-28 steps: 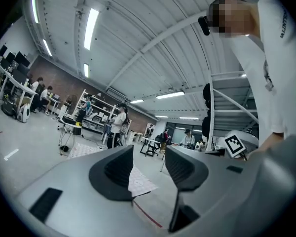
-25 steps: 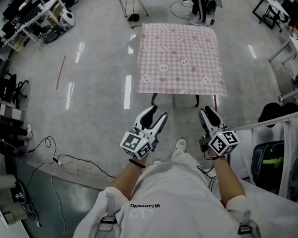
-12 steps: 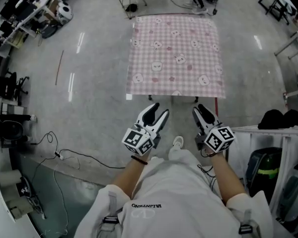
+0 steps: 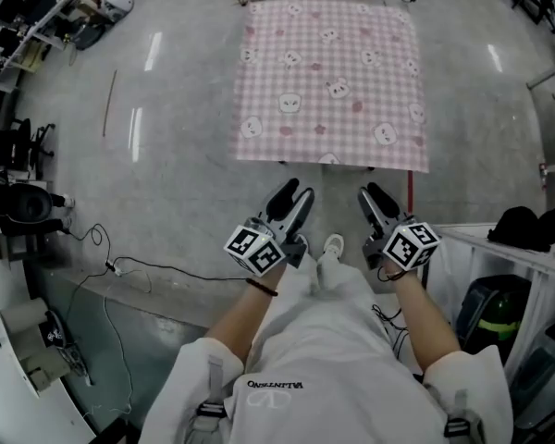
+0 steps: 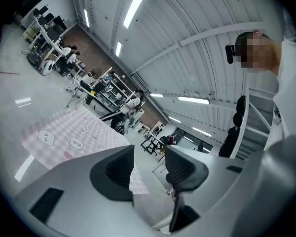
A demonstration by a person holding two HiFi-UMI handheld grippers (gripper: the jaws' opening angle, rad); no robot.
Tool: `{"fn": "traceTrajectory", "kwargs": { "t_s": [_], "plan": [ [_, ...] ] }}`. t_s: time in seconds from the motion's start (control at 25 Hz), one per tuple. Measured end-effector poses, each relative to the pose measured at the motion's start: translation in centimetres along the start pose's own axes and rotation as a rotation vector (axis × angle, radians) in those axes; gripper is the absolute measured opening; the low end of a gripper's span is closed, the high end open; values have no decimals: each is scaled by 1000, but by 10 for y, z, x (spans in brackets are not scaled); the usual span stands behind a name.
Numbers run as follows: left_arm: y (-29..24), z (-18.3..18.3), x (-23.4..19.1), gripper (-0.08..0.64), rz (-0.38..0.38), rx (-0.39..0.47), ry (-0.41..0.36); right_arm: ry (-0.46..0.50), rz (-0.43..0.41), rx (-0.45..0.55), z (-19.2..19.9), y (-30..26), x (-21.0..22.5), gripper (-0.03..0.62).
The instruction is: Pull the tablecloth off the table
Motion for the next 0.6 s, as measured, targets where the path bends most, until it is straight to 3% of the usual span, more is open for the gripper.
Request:
{"fn": "traceTrajectory", "kwargs": {
  "t_s": [0.16, 0.36, 0.6],
  "plan": [
    [-12, 15, -23, 193, 4, -9, 39, -78, 8, 5, 17, -14, 16, 146],
    [-26, 39, -61, 192, -7, -10, 156, -180, 50, 45, 33, -29, 44, 144],
    [-36, 73, -106, 192, -26, -42, 213, -264, 76, 85, 54, -46, 75, 144]
  ]
}}
Point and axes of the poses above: the fingertips, and each gripper's own axes: y backward along the fingers, x to its right, z out of its underside, the point moved 10 cm from there along y, backward along the fingers, and after that the axes turned 8 degrees about -z, right-handed, at the moved point
